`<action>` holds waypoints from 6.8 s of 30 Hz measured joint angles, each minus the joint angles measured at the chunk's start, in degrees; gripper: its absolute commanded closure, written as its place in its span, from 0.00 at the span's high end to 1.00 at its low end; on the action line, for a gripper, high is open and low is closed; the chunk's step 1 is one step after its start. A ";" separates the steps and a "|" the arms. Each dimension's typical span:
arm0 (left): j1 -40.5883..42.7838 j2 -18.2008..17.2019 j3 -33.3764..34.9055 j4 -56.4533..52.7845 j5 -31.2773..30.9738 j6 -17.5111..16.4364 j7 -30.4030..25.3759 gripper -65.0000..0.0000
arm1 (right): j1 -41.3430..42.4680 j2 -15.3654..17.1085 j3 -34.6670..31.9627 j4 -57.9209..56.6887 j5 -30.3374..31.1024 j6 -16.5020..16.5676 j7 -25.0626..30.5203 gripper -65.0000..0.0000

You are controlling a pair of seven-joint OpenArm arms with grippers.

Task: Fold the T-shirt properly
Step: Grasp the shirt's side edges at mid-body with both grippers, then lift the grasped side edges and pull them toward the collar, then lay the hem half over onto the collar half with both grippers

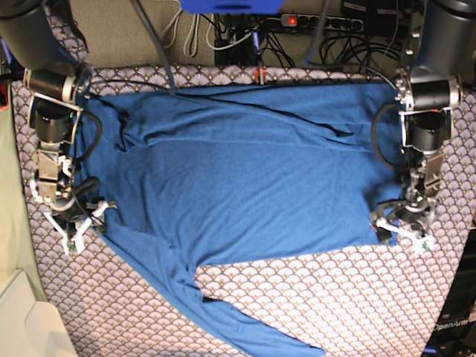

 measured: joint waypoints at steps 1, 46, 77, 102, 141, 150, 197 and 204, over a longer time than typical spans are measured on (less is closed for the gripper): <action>-0.44 0.76 -0.04 -0.87 1.07 0.22 -1.16 0.83 | 0.00 -0.09 0.00 0.02 -0.02 0.00 0.04 0.48; 0.00 2.43 -0.39 -3.06 2.73 -0.02 -5.27 0.00 | -0.02 -0.52 0.02 0.20 0.98 0.07 -0.28 0.00; 12.76 3.54 -7.32 32.87 0.11 -1.16 19.15 0.00 | -11.37 0.70 -0.07 18.21 13.64 0.28 -1.79 0.00; 19.06 3.10 -13.00 40.87 -0.02 -1.07 20.90 0.00 | -19.76 1.86 1.38 25.94 19.32 0.37 -1.36 0.00; 19.85 2.32 -13.57 49.33 -9.20 -0.87 37.42 0.00 | -10.71 1.20 -7.89 25.07 19.15 0.15 -11.04 0.44; 19.85 2.29 -13.94 49.31 -9.25 -0.85 37.38 0.00 | -3.61 0.96 -8.96 9.70 18.71 0.04 -10.99 0.44; 19.87 2.29 -14.01 49.88 -9.53 -0.79 37.38 0.00 | -15.63 3.56 -8.76 27.43 19.65 0.07 -9.14 0.00; 19.87 2.40 -14.01 49.88 -9.77 -0.85 37.31 0.00 | -20.87 2.47 -4.26 38.75 19.54 0.15 -12.44 0.00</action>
